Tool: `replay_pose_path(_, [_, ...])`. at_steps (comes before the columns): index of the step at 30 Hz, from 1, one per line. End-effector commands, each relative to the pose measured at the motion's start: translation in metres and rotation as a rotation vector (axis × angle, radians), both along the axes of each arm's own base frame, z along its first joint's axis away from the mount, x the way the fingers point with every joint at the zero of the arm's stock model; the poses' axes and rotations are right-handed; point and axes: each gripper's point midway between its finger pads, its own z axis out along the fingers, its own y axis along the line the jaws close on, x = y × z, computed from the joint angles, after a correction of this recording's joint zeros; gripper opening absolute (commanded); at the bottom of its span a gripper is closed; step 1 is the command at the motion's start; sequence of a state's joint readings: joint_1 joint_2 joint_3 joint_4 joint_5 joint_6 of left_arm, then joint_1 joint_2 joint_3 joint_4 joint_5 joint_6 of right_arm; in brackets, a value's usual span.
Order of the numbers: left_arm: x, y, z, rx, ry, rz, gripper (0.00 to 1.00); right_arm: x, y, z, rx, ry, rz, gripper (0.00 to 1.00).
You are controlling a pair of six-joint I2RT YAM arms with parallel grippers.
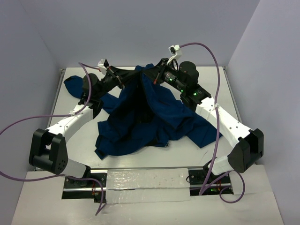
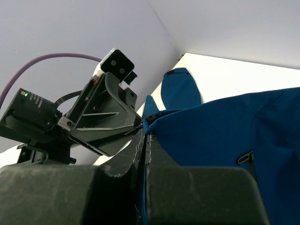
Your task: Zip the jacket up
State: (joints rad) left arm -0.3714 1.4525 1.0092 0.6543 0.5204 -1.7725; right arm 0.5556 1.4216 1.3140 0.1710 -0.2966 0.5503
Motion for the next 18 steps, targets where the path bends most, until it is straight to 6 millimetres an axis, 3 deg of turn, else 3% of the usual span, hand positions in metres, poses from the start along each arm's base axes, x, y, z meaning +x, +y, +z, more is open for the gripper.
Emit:
replay_pose_path(1, [-0.005,0.002,0.022,-0.052,-0.066,-0.009,0.1,-0.012,-0.008,0.048,0.059,-0.127,0.003,0.0])
replay_pose_path(4, [-0.007,0.004,0.024,-0.085,-0.064,-0.013,0.01,-0.012,-0.008,0.046,0.062,-0.129,0.002,0.0])
replay_pose_path(10, [-0.009,0.008,0.03,-0.129,-0.061,-0.005,0.0,-0.011,-0.007,0.041,0.083,-0.124,0.003,0.0])
replay_pose_path(18, [-0.002,0.008,0.016,-0.097,-0.019,0.019,0.0,-0.001,-0.022,0.067,0.238,-0.141,-0.104,0.0])
